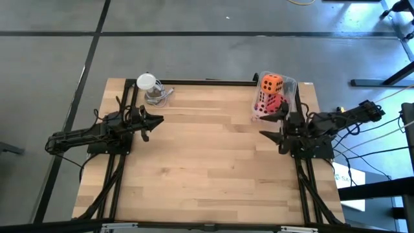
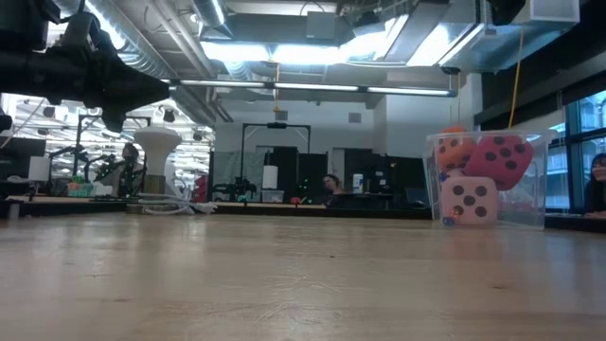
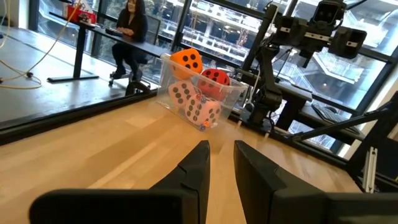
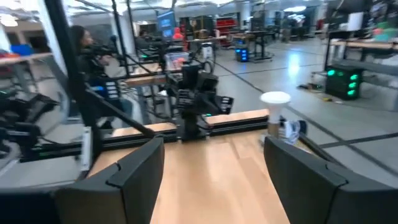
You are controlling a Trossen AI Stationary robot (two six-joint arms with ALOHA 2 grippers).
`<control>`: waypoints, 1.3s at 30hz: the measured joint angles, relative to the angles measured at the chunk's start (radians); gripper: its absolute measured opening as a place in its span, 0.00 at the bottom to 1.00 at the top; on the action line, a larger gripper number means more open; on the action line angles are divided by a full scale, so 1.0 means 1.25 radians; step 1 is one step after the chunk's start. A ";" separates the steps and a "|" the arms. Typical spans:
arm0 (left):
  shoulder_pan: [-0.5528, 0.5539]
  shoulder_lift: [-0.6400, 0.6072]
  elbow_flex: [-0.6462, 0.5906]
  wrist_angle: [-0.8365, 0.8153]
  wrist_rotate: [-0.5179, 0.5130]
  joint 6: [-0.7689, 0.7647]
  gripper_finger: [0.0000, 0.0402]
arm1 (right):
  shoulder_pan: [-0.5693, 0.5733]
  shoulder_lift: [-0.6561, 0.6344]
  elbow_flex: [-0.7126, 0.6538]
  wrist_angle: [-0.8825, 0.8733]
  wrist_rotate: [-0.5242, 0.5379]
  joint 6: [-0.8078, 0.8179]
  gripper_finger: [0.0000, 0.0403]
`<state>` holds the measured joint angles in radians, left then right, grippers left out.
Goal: Pick & Place Dice
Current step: Return to Home Position
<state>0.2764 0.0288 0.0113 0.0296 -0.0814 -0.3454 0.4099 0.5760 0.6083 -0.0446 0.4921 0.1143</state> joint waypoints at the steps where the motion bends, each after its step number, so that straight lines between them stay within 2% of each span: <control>1: 0.000 0.000 0.000 0.000 0.000 0.000 0.16 | 0.000 -0.004 0.000 -0.003 -0.010 0.008 0.67; 6: 0.000 0.000 0.000 0.000 0.000 0.000 0.16 | 0.000 -0.033 -0.003 -0.021 -0.008 0.025 0.67; 10: 0.000 0.000 0.000 0.000 0.000 0.000 0.17 | -0.007 -0.113 -0.076 -0.020 -0.023 0.037 0.67; 14: 0.000 0.000 0.000 0.000 0.000 0.000 0.17 | -0.031 -0.246 -0.199 0.052 -0.092 0.065 0.67; 18: 0.000 0.000 0.000 0.000 0.000 0.000 0.17 | -0.057 -0.339 -0.302 0.189 -0.218 -0.040 0.67; 20: 0.000 0.000 0.000 0.000 0.000 0.000 0.17 | -0.061 -0.384 -0.342 0.197 -0.270 -0.057 0.67; 24: 0.000 0.000 0.000 0.000 0.000 0.000 0.16 | -0.073 -0.453 -0.405 0.195 -0.277 0.005 0.67; 29: 0.000 0.000 0.000 0.000 0.000 0.000 0.17 | -0.142 -0.461 -0.430 0.200 -0.286 0.028 0.67; 35: 0.000 0.000 0.000 0.000 0.000 0.000 0.17 | -0.232 -0.461 -0.468 0.205 -0.374 0.072 0.67; 39: 0.000 0.000 0.000 0.000 0.000 0.000 0.17 | -0.233 -0.462 -0.475 0.073 -0.371 0.099 0.67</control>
<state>0.2764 0.0292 0.0113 0.0296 -0.0811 -0.3454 0.1186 -0.0010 0.0146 0.0472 0.0285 0.2379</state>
